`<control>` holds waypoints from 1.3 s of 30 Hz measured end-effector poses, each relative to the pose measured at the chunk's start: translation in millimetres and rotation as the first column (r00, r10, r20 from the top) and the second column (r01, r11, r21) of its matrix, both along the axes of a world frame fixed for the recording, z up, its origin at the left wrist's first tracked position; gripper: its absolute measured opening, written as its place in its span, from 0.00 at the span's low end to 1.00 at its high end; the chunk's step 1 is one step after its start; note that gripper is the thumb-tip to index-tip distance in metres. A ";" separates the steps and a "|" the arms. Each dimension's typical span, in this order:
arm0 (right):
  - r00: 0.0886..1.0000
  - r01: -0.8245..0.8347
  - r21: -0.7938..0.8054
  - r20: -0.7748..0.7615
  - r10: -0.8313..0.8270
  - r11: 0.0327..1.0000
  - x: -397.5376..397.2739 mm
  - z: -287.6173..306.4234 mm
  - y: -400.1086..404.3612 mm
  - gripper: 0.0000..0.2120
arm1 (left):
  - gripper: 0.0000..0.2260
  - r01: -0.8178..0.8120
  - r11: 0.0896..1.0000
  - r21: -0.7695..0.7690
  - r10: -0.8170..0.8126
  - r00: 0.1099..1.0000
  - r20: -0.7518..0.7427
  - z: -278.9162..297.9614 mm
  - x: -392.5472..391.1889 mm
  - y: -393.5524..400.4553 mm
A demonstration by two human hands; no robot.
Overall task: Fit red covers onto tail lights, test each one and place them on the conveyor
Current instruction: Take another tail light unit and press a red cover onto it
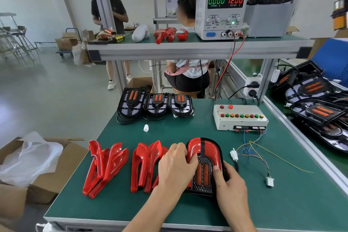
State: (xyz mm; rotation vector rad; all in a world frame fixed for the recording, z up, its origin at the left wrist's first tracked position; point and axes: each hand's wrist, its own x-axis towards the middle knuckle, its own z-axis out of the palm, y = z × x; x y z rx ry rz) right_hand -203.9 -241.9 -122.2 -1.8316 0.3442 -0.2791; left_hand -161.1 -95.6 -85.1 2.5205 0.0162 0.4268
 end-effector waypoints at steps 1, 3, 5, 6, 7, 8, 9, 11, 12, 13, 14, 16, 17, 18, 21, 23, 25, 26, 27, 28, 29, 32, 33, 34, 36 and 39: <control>1.000 0.001 0.001 0.002 -0.001 1.000 0.4 -0.4 -0.1 0.06 | 0.13 0.003 1.000 0.001 -0.003 1.000 0.004 -0.4 0.2 0.4; 1.000 0.009 0.006 0.009 -0.009 1.000 2.0 -2.4 -1.1 0.07 | 0.13 0.023 1.000 -0.021 -0.022 1.000 0.022 -2.1 -1.1 0.2; 1.000 0.016 0.014 0.017 -0.016 1.000 2.6 -4.5 -1.7 0.08 | 0.13 0.052 0.997 -0.060 -0.050 0.998 0.039 -6.1 -4.2 0.6; 1.000 0.020 0.019 0.022 -0.020 1.000 2.4 -4.6 -1.8 0.09 | 0.13 0.063 0.994 -0.084 -0.060 0.997 0.044 -8.5 -6.2 1.2; 0.999 0.023 0.023 0.027 -0.024 0.999 2.1 -4.4 -1.8 0.09 | 0.13 0.069 0.991 -0.117 -0.064 0.997 0.045 -10.9 -8.6 1.8; 0.999 0.027 0.026 0.030 -0.028 0.999 2.2 -4.2 -1.7 0.09 | 0.12 0.072 0.985 -0.156 -0.066 0.997 0.041 -13.3 -11.3 2.4; 0.999 0.031 0.030 0.031 -0.032 0.999 2.3 -4.2 -1.4 0.10 | 0.12 0.074 0.978 -0.194 -0.068 0.997 0.035 -15.6 -14.1 2.4; 0.999 0.036 0.044 0.030 -0.037 0.998 2.4 -3.6 -0.2 0.11 | 0.12 0.075 0.962 -0.263 -0.069 0.997 0.031 -19.3 -19.5 1.9; 0.999 0.040 0.053 0.030 -0.041 0.998 2.4 -3.4 0.3 0.11 | 0.12 0.072 0.952 -0.298 -0.068 0.997 0.025 -20.2 -21.5 1.4; 0.998 0.045 0.063 0.030 -0.047 0.997 2.2 -3.5 0.4 0.12 | 0.12 0.069 0.940 -0.335 -0.068 0.998 0.014 -20.8 -23.1 0.8; 0.998 0.051 0.074 0.028 -0.054 0.996 2.3 -3.8 0.5 0.12 | 0.13 0.067 0.926 -0.371 -0.072 0.997 0.001 -21.4 -24.0 0.2; 0.997 0.072 0.098 0.028 -0.075 0.993 2.2 -4.6 0.2 0.11 | 0.15 0.071 0.898 -0.435 -0.089 0.996 -0.022 -23.0 -25.7 -1.2; 0.996 0.086 0.114 0.029 -0.090 0.990 2.3 -4.7 -0.1 0.10 | 0.15 0.076 0.879 -0.471 -0.104 0.994 -0.034 -24.1 -27.0 -2.2; 0.994 0.102 0.134 0.031 -0.107 0.986 2.7 -4.6 -0.1 0.09 | 0.15 0.084 0.848 -0.523 -0.125 0.991 -0.045 -25.1 -28.7 -3.3; 0.989 0.136 0.186 0.034 -0.144 0.973 3.2 -5.0 0.1 0.08 | 0.17 0.110 0.678 -0.727 -0.210 0.976 -0.048 -28.0 -36.1 -8.4; 0.988 0.142 0.213 0.035 -0.153 0.967 2.3 -6.2 1.5 0.09 | 0.17 0.096 0.572 -0.815 -0.202 0.979 -0.026 -30.5 -39.9 -12.5; 0.986 0.150 0.232 0.040 -0.163 0.961 1.7 -8.2 4.2 0.10 | 0.17 0.073 0.470 -0.879 -0.173 0.985 -0.011 -33.4 -42.5 -16.5; 0.985 0.155 0.239 0.043 -0.170 0.959 1.6 -8.9 5.4 0.10 | 0.17 0.058 0.435 -0.898 -0.157 0.987 -0.013 -34.9 -43.4 -18.1; 0.984 0.156 0.245 0.048 -0.173 0.957 2.1 -9.8 6.3 0.10 | 0.16 0.044 0.410 -0.911 -0.145 0.989 -0.017 -36.2 -43.7 -18.7; 0.985 0.151 0.244 0.049 -0.168 0.958 2.8 -10.5 6.9 0.10 | 0.16 0.035 0.385 -0.922 -0.144 0.989 -0.023 -37.1 -43.3 -18.5; 0.987 0.138 0.231 0.048 -0.152 0.963 3.7 -11.1 6.8 0.10 | 0.16 0.032 0.357 -0.934 -0.154 0.988 -0.025 -38.0 -42.1 -17.6; 0.996 0.084 0.169 0.028 -0.090 0.982 6.0 -10.2 4.1 0.10 | 0.17 0.049 0.301 -0.953 -0.209 0.978 -0.016 -39.5 -37.0 -12.7; 0.997 0.075 0.151 0.025 -0.080 0.986 6.8 -8.7 2.7 0.11 | 0.18 0.059 0.295 -0.954 -0.229 0.973 -0.011 -39.4 -35.6 -10.9; 0.997 0.072 0.129 0.023 -0.075 0.989 8.2 -6.0 1.3 0.13 | 0.18 0.074 0.298 -0.952 -0.249 0.969 -0.002 -39.3 -34.9 -9.3; 0.995 0.080 0.087 0.053 -0.085 0.993 13.5 4.1 -2.6 0.17 | 0.18 0.121 0.326 -0.938 -0.282 0.959 0.026 -39.7 -34.5 -5.5; 0.980 0.072 -0.099 0.193 -0.052 0.992 29.6 30.5 -11.3 0.21 | 0.21 0.197 0.383 -0.902 -0.342 0.938 0.060 -41.6 -36.0 -0.2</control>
